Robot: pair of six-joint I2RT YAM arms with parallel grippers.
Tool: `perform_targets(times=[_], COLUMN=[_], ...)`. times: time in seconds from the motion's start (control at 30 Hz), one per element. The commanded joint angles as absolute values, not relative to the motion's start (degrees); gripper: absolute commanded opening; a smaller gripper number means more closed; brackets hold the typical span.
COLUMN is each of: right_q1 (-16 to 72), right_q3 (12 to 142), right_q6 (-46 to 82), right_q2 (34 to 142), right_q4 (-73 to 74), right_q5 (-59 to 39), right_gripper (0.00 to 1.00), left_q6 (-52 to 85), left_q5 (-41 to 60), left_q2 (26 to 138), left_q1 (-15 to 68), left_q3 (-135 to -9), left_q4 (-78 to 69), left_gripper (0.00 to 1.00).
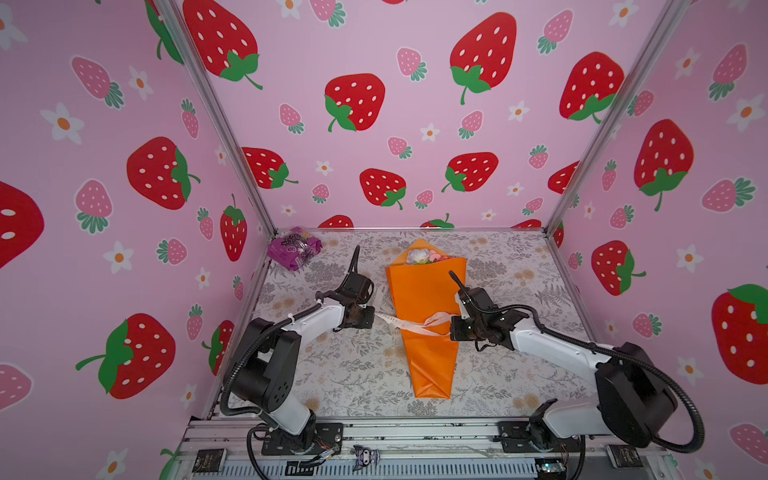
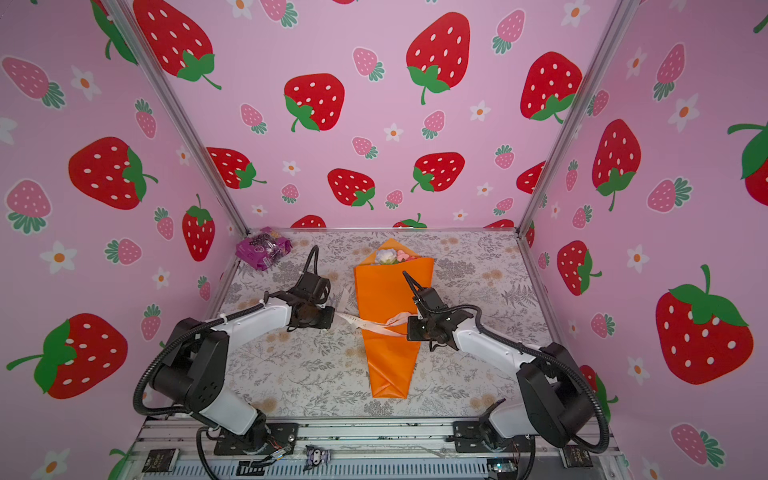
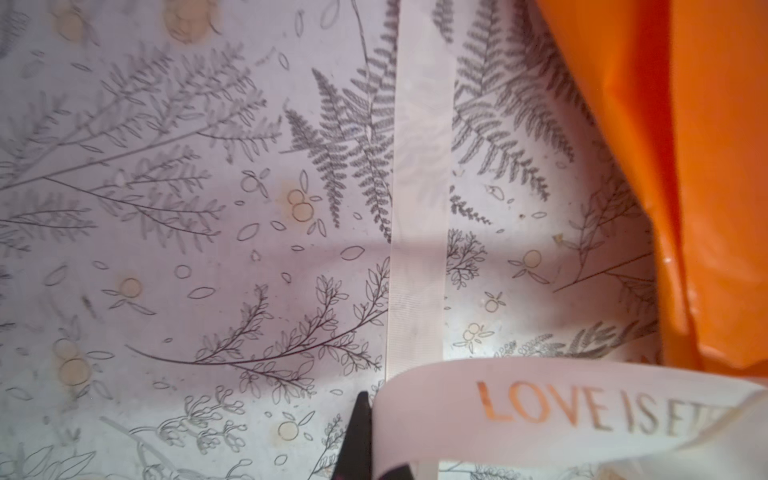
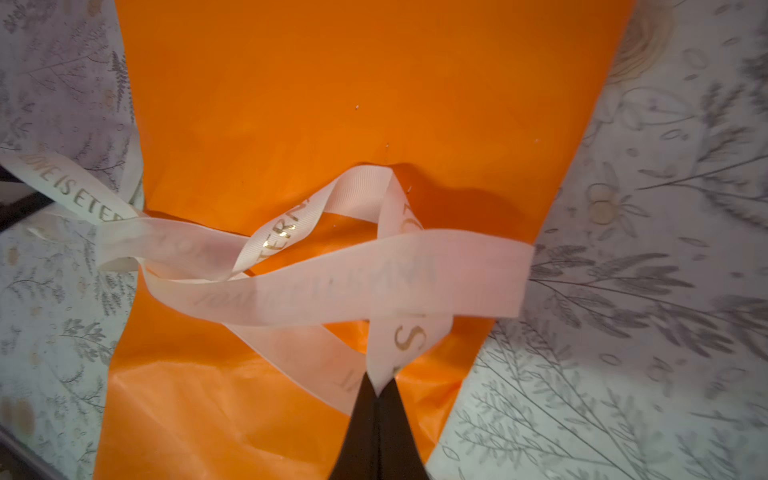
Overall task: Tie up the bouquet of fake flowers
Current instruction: 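Pull both ribbon ends outward away from the cone to tighten the knot, then draw the right gripper's ribbon end outward while the left gripper holds its end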
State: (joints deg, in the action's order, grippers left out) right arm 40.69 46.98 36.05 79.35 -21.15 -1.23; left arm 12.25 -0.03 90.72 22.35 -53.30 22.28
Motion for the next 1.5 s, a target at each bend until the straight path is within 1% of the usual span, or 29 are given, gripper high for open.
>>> perform_targets(times=[0.0, 0.13, 0.33, 0.4, 0.43, 0.57, 0.67, 0.77, 0.8, 0.83, 0.87, 0.9, 0.93, 1.0, 1.1, 1.13, 1.17, 1.23, 1.27, 1.4, 1.47], right_q1=[40.2, 38.7, 36.9, 36.8, 36.4, 35.4, 33.6, 31.6, 31.2, 30.5, 29.2, 27.9, 26.8, 24.1, 19.6, 17.8, 15.3, 11.9, 11.3, 11.1, 11.2], right_q3=[51.8, 56.6, 61.0, 61.9, 62.4, 63.1, 63.5, 63.5, 62.7, 62.0, 61.7, 61.8, 61.4, 58.6, 52.4, 50.4, 48.1, 42.2, 38.5, 29.7, 24.7], right_q6=[31.6, 29.9, 24.0, 23.0, 22.9, 18.3, 15.8, 14.1, 13.3, 13.1, 13.5, 14.9, 16.0, 18.1, 22.5, 24.4, 26.6, 32.8, 36.5, 52.0, 61.9], right_q2=[78.2, 77.5, 76.7, 77.1, 77.1, 78.3, 80.3, 81.6, 81.7, 81.8, 82.1, 82.3, 82.0, 79.5, 74.1, 72.4, 70.7, 67.8, 66.6, 66.0, 66.4], right_q4=[-38.3, -46.1, -49.9, -52.0, -52.5, -50.8, -50.6, -48.7, -47.4, -46.4, -46.0, -46.0, -45.2, -41.0, -32.7, -30.6, -28.2, -19.9, -14.6, -0.7, 7.3], right_q5=[8.7, 16.1, 26.5, 32.1, 34.1, 35.3, 39.8, 38.2, 38.1, 37.8, 36.5, 34.6, 32.4, 24.4, 9.7, 7.3, 2.7, -10.2, -14.7, -20.8, -23.1], right_gripper=[0.00, 0.00, 0.00, 0.00, 0.00, 0.00, 0.00, 0.00, 0.02, 0.08, 0.23, 0.27, 0.28, 0.41, 0.55, 0.56, 0.57, 0.57, 0.59, 0.60, 0.59], left_q6=[11.8, 11.2, 11.3, 11.3, 11.3, 11.3, 11.4, 11.7, 11.9, 12.0, 12.0, 12.0, 12.0, 12.1, 12.2, 12.1, 12.1, 12.1, 12.1, 12.0, 12.0], left_q5=[2.7, 6.1, 7.5, 7.5, 9.1, 10.4, 11.3, 12.9, 13.2, 13.3, 13.4, 13.7, 13.8, 13.7, 13.5, 13.4, 13.4, 13.6, 13.8, 13.7, 14.3], left_q2=[88.4, 87.6, 87.4, 87.2, 87.0, 86.9, 86.8, 86.5, 86.4, 86.5, 86.5, 86.6, 86.5, 86.5, 86.5, 86.5, 86.3, 86.1, 86.0, 86.2, 86.3], left_q1=[22.0, 21.8, 21.9, 22.0, 21.9, 21.9, 22.0, 22.2, 22.3, 22.5, 22.6, 22.7, 22.8, 22.9, 22.9, 22.9, 23.0, 22.9, 23.0, 23.0, 23.0], left_q3=[-53.0, -53.2, -53.2, -53.0, -53.0, -52.8, -52.9, -52.6, -52.6, -52.6, -52.7, -52.7, -52.8, -52.7, -52.6, -52.7, -52.7, -52.3, -52.2, -52.0, -52.0], left_q4=[22.3, 22.4, 22.3, 22.2, 22.3, 22.1, 22.4, 21.9, 21.8, 21.8, 21.9, 22.0, 22.0, 22.0, 22.0, 22.3, 22.4, 22.1, 22.1, 22.4, 22.2], left_gripper=[0.00, 0.00, 0.00, 0.00, 0.00, 0.00, 0.00, 0.00, 0.00, 0.00, 0.00, 0.00, 0.00, 0.00, 0.00, 0.00, 0.00, 0.00, 0.00, 0.00, 0.00])
